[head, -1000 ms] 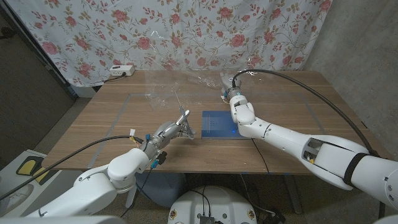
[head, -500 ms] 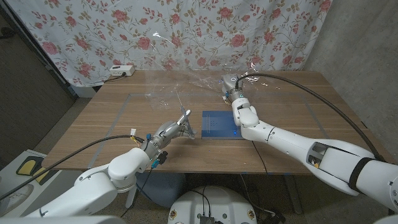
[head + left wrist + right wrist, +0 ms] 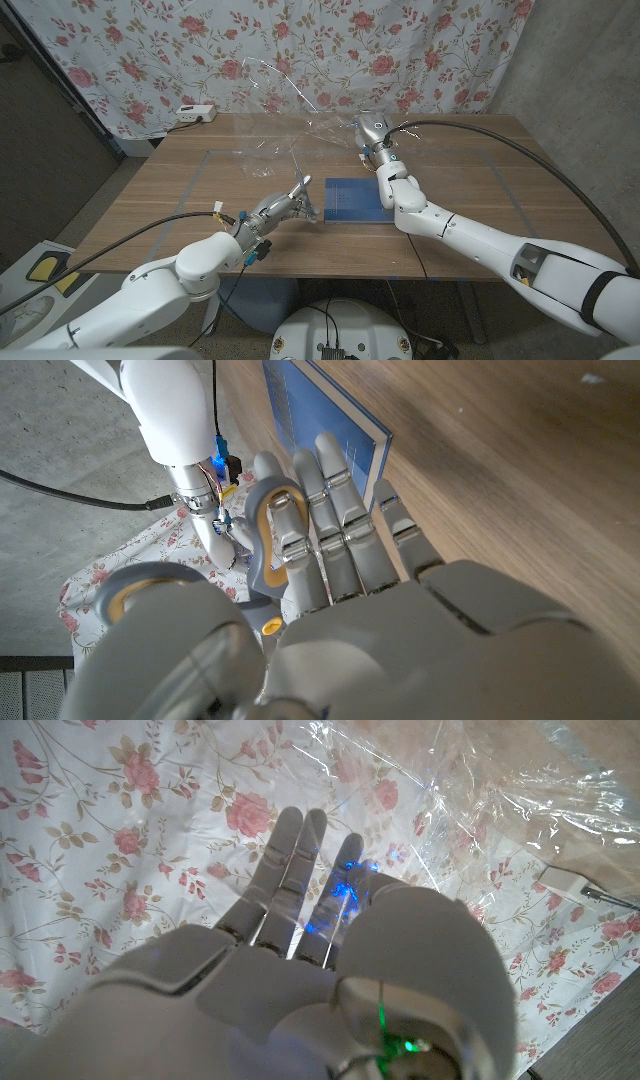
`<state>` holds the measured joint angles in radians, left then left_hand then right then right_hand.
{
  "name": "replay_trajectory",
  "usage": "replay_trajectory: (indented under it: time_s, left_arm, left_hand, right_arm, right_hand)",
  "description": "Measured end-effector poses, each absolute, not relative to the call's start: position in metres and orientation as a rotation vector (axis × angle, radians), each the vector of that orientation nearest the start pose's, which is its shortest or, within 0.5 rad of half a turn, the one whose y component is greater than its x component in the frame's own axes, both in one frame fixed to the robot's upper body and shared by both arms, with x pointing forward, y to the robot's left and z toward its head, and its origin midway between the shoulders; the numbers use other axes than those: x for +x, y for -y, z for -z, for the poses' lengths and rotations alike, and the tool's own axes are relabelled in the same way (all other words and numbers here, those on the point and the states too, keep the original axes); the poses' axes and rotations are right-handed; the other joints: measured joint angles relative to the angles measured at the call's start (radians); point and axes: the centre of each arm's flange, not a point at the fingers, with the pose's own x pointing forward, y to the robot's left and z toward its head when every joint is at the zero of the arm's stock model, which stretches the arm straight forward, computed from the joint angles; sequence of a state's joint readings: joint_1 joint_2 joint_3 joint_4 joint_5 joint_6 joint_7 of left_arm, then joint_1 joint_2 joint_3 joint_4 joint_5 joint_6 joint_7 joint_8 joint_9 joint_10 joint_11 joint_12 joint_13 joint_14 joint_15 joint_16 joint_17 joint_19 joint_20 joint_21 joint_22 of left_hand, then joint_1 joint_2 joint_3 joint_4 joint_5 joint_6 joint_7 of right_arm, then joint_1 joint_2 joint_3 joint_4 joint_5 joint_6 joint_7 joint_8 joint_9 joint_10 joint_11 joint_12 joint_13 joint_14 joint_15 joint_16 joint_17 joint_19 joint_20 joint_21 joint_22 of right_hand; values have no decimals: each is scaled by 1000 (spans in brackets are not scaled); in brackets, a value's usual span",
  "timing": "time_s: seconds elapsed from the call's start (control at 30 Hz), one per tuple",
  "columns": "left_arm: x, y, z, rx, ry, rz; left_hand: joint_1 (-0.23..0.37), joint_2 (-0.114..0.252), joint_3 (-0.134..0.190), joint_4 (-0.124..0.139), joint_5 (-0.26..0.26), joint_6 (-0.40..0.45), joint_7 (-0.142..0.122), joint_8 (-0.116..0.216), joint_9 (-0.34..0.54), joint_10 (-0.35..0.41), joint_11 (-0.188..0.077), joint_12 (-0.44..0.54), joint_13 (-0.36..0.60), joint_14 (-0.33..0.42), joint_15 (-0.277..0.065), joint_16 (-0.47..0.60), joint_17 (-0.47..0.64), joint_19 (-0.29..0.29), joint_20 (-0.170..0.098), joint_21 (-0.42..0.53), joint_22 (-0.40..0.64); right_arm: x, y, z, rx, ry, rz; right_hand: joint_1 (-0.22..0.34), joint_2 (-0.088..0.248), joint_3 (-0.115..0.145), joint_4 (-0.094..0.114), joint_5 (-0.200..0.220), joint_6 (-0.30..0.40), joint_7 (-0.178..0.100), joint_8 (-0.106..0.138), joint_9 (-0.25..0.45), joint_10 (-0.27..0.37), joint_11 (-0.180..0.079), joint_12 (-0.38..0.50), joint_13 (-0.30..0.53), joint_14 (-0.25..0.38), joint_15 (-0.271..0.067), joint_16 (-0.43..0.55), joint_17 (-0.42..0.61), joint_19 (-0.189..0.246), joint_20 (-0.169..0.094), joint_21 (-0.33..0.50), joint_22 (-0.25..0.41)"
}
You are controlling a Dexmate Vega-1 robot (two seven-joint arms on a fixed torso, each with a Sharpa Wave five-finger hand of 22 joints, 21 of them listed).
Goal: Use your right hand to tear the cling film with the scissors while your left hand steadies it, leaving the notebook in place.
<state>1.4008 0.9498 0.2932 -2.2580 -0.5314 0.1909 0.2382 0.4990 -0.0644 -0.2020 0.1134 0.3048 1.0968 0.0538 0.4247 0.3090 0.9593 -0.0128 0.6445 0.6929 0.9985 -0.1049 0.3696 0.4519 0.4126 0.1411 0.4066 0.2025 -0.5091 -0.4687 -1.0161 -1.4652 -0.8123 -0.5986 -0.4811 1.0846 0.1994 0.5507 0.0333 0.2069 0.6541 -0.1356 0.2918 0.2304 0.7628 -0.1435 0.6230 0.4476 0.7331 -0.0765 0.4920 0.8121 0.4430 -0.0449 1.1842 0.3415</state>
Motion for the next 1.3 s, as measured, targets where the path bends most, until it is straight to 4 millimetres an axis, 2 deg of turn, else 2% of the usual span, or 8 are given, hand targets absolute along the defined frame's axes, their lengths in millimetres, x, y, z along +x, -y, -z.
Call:
replay_trajectory:
  time_s: [0.33,0.47,0.6,0.97,1.3]
  left_arm:
    - [468,-196,96,382,326,418]
    - [469,-192,96,384,318,437]
    - [469,-190,96,386,311,452]
    - [469,-184,95,390,299,491]
    - [467,-180,92,392,297,516]
  left_hand:
    - [5,5,-5,0,0,0,0,-1,5,0,0,0,-3,0,0,0,0,0,0,0,0]
    - [5,5,-6,0,0,0,0,-8,5,0,0,-3,-3,0,0,0,0,0,0,0,0]
    - [9,9,-8,-3,0,0,0,-8,5,0,0,-3,-3,0,0,0,0,0,0,0,0]
    - [13,13,-12,1,0,0,0,-8,5,0,0,-4,-1,0,0,0,0,0,0,-4,0]
    - [13,13,-16,-3,0,0,0,-8,5,0,0,-5,0,0,0,0,0,0,0,-4,0]
  right_arm:
    - [614,110,-30,-1454,877,538]
    - [609,111,-27,-1437,896,541]
    - [605,111,-25,-1427,922,541]
    - [594,109,-16,-1396,1014,551]
    - [587,108,-7,-1380,1108,573]
  right_hand:
    - [0,0,4,-5,-7,13,-12,-5,4,5,-2,6,14,0,0,11,21,-20,-1,32,5]
    - [-2,-3,-25,-44,-15,28,-14,-25,9,19,-10,6,25,62,-9,99,102,-34,2,89,9]
    - [-2,-3,-43,-63,-15,32,-18,-30,9,29,-18,6,28,79,-18,150,153,-37,2,124,14]
    - [-8,-8,-57,-76,-18,56,-41,-37,14,24,-40,-14,12,79,-18,185,188,-58,2,170,18]
    - [-17,-9,-73,-83,-22,66,-52,-45,19,20,-45,-40,-6,79,-18,215,214,-66,2,207,18]
